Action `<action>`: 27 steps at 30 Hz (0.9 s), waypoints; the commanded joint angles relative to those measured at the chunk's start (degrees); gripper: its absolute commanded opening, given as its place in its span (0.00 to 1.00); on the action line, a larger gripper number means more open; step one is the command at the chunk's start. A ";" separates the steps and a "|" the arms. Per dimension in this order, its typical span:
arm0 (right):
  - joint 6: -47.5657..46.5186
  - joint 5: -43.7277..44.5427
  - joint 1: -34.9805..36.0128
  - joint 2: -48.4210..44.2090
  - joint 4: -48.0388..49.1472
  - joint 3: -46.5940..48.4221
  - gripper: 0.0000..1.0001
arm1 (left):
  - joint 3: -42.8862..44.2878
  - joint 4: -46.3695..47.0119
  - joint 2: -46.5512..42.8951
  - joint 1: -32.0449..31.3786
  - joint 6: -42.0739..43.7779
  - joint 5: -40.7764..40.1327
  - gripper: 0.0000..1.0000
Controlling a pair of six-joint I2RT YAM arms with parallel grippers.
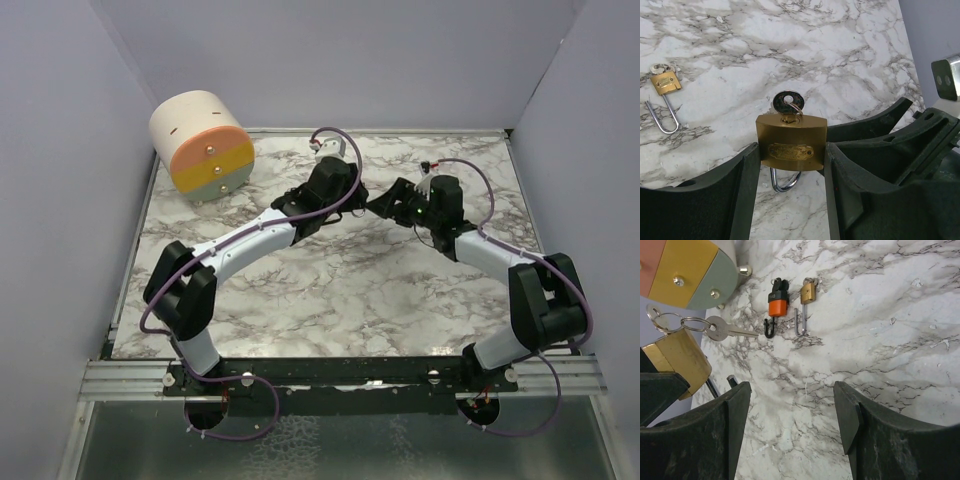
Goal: Unlock with the key
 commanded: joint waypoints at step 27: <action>-3.89 8.37 -0.23 -0.43 -7.03 4.21 0.68 | 5.00 0.38 3.03 0.06 0.41 -5.13 0.00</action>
